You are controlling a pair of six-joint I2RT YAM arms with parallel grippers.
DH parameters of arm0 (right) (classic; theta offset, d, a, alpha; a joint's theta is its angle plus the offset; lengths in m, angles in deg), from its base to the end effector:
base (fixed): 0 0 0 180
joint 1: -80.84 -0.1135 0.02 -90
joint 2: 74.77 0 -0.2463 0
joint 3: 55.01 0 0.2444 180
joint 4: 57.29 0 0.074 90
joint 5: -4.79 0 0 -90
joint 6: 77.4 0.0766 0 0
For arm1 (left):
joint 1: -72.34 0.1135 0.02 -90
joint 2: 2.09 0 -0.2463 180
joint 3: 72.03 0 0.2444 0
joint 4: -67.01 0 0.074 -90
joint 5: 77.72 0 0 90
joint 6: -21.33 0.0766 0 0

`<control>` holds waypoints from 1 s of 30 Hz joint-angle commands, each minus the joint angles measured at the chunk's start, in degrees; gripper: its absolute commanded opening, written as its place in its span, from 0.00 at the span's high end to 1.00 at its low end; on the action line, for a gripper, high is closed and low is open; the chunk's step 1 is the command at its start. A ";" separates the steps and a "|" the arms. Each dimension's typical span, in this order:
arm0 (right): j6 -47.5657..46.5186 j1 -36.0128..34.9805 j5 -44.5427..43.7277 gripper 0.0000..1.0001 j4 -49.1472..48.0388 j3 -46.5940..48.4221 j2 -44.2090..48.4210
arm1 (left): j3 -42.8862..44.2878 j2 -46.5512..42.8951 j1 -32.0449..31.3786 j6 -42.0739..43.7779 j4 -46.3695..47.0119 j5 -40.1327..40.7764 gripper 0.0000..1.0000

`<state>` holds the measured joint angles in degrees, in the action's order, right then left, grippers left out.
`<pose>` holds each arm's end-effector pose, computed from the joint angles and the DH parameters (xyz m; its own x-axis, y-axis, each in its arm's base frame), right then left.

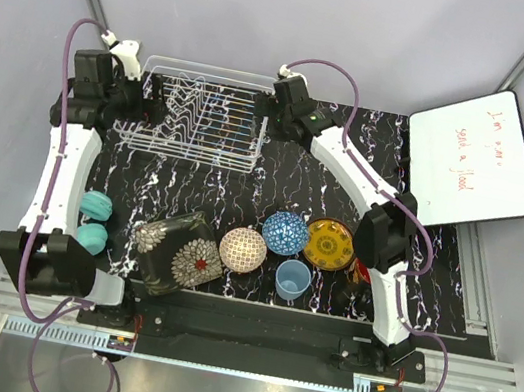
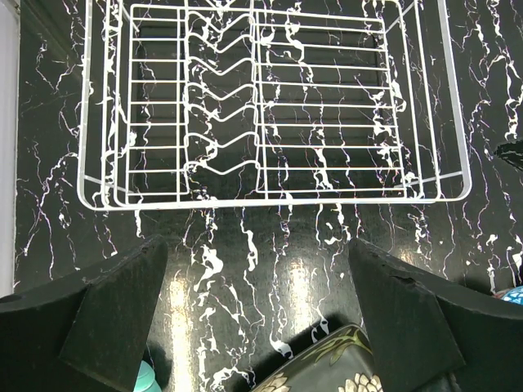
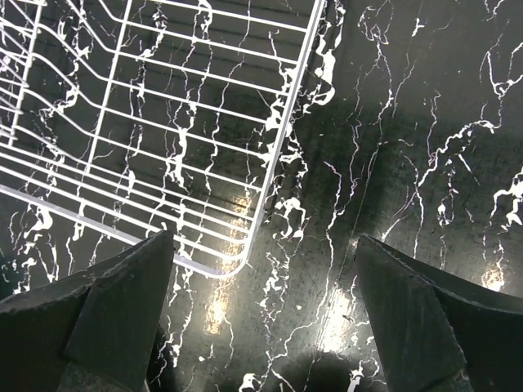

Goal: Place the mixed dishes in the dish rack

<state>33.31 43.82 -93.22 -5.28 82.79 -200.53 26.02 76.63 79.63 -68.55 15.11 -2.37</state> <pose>0.4199 0.3032 0.2681 -0.6604 -0.0594 -0.7485 -0.2966 0.9365 0.1873 0.3271 0.0223 0.3562 -0.5338 -0.0662 -0.8430 0.0898 0.9869 -0.1344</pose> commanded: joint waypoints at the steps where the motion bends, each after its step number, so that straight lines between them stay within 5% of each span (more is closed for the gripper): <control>1: -1.55 -0.08 -1.66 0.00 -0.27 2.09 -1.59 | -0.60 -1.20 0.36 -0.47 1.75 -0.20 0.03; 17: -3.66 0.01 -12.46 0.00 -0.36 16.68 -17.15 | -2.36 -0.58 0.45 1.81 2.54 -0.11 0.03; 30: -4.19 2.91 -17.12 0.04 -1.59 1.16 -8.91 | -2.53 -0.50 0.71 2.43 2.62 0.77 0.03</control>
<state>30.40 44.37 -104.91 -7.62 90.15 -217.25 23.40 76.76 80.01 -66.73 15.24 -2.22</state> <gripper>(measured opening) 0.964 0.965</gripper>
